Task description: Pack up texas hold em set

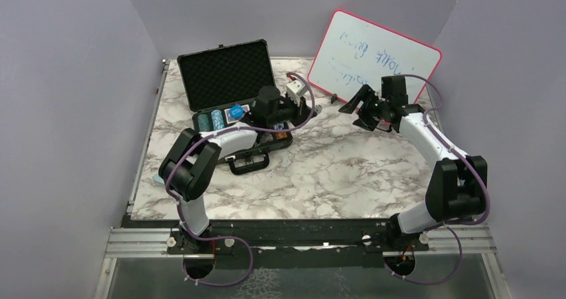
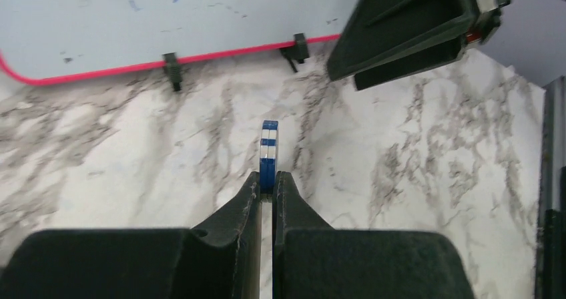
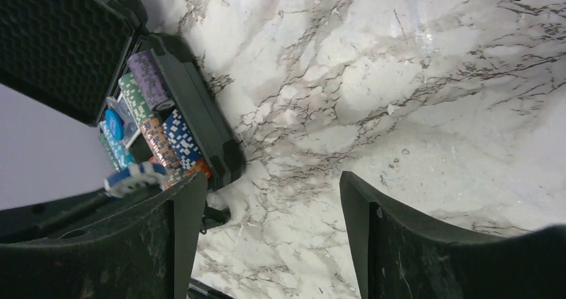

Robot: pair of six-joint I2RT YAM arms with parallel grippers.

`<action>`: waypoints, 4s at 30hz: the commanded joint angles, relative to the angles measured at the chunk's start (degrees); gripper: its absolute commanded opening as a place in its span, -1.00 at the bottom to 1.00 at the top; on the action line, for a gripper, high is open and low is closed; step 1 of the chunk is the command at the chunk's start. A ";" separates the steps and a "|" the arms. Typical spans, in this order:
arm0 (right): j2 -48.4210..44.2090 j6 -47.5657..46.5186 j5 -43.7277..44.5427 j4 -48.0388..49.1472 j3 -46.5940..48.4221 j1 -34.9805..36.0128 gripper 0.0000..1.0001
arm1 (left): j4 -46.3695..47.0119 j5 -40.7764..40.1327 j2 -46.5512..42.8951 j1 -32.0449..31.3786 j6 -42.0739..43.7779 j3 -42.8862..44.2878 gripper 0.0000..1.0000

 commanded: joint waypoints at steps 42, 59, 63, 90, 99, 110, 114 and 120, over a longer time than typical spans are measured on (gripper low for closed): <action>4.66 -2.15 -0.07 -2.93 -0.08 -2.63 0.48 | -56.04 -11.39 4.42 12.14 45.09 23.43 -0.15; 5.86 -1.91 -2.63 -2.67 0.14 -2.64 0.42 | -55.70 -6.24 7.39 12.56 39.70 25.85 -0.63; 6.20 -1.91 -2.78 -2.63 0.20 -2.63 0.41 | -55.75 -6.24 7.96 12.60 39.52 25.03 -0.70; 4.93 -3.39 -2.66 -3.25 2.23 -2.63 0.45 | -52.56 -5.47 5.75 15.00 33.45 36.97 0.00; 3.63 -3.80 -2.23 -3.43 2.03 -2.63 0.45 | -39.82 -21.83 -0.62 25.33 12.50 30.16 0.16; 5.08 -3.89 -3.17 -3.87 1.98 -2.63 0.43 | -39.98 -31.60 -1.54 40.44 -3.54 24.81 0.13; 5.01 -3.79 -3.16 -3.71 1.88 -2.63 0.42 | -42.77 -32.75 2.80 41.46 -2.40 29.74 0.01; 5.59 -3.87 -3.28 -3.79 2.47 -2.63 0.42 | -42.84 -35.42 6.41 43.32 -2.73 32.20 0.00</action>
